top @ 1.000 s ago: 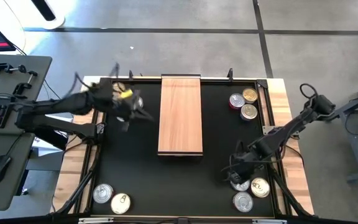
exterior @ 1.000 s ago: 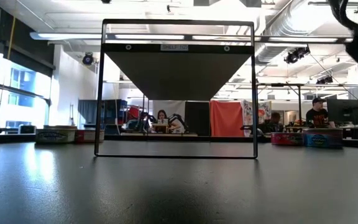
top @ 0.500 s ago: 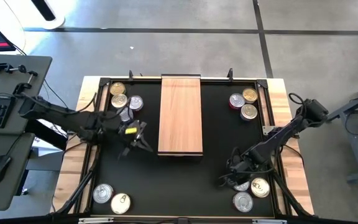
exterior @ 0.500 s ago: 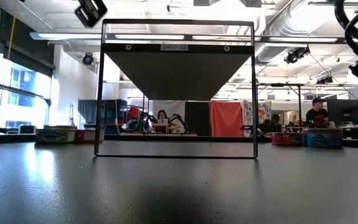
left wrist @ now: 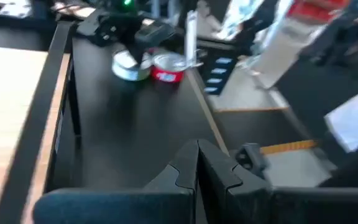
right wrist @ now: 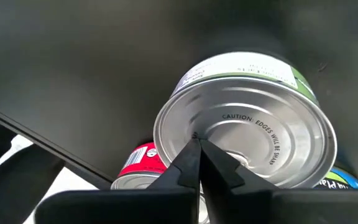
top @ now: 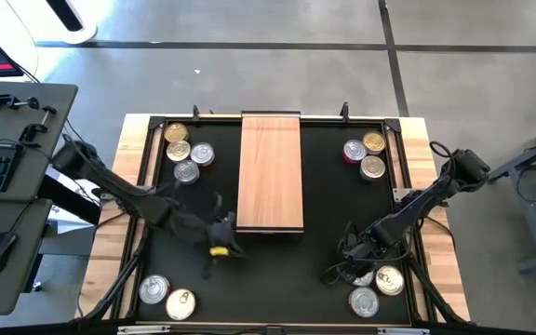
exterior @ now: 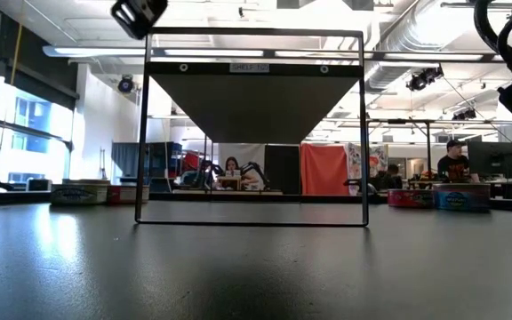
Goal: Stack canned seafood by type on shelf
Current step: Put the green tuna can on the shelf
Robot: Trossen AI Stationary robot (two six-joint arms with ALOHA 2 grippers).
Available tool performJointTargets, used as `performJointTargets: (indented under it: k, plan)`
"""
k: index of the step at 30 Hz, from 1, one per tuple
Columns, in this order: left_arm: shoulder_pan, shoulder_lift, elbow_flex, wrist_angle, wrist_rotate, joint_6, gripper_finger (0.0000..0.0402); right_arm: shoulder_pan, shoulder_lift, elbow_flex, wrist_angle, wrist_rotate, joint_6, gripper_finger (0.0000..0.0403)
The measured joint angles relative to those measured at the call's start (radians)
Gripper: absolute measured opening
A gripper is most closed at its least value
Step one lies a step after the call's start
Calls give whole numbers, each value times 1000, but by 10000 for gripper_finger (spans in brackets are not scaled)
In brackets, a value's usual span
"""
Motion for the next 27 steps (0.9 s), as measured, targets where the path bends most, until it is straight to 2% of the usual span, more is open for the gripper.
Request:
performJointTargets:
  k: [3, 8, 12, 18, 21, 27]
  plan:
    - [-17, 97, 64, 0, -94, 1, 0, 1, 0, 0, -1, 7, -2, 0]
    - [-54, 218, 155, -46, -363, -30, 0, 1, 0, -1, -1, 9, -7, 0]
    - [-69, 279, 193, -75, -503, 0, 0, 0, 0, -1, -2, 22, -14, 0]
    - [-67, 300, 206, -75, -657, -2, 0, 0, 1, -2, -3, 35, -20, 0]
    - [-67, 295, 206, -87, -729, 54, 0, 0, 1, -2, -3, 36, -20, 0]
    - [-13, 294, 207, -85, -750, 151, 0, 0, 2, -2, -4, 38, -24, 0]
